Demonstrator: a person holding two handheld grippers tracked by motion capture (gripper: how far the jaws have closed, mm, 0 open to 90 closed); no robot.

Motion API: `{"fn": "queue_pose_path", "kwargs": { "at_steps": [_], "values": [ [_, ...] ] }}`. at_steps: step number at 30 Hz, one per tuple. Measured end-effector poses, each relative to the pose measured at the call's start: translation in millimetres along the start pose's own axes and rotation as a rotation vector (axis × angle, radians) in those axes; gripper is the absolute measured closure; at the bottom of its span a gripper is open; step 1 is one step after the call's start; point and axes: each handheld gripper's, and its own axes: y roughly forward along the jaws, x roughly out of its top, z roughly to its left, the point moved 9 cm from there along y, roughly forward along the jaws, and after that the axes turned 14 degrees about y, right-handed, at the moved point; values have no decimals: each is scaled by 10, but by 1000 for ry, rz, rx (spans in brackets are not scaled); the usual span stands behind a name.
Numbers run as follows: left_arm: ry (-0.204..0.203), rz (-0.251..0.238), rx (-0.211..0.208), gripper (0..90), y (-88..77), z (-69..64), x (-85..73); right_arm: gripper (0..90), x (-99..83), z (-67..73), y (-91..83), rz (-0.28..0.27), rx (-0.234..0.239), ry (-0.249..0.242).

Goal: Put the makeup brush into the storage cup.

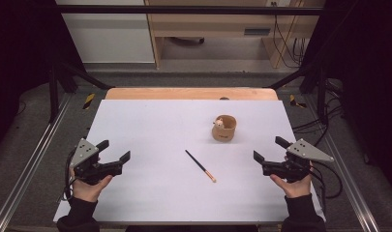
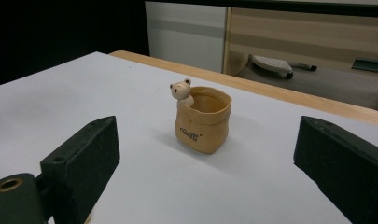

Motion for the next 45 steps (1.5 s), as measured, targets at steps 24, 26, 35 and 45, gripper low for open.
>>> {"fn": "queue_pose_path", "kwargs": {
  "at_steps": [24, 26, 35, 45],
  "values": [
    [22, 72, 20, 137, 40, -5, -164, 170, 45, 619, 381, 303, 6, -116],
    [19, 75, 21, 138, 43, -2, -175, 176, 49, 641, 409, 313, 6, -121],
    [32, 105, 25, 138, 71, -4, -242, 205, -79, 814, 732, 441, 7, -151],
    [44, 114, 22, 141, 84, -13, -258, 272, -284, 884, 961, 569, 2, -175]
  ]
}}
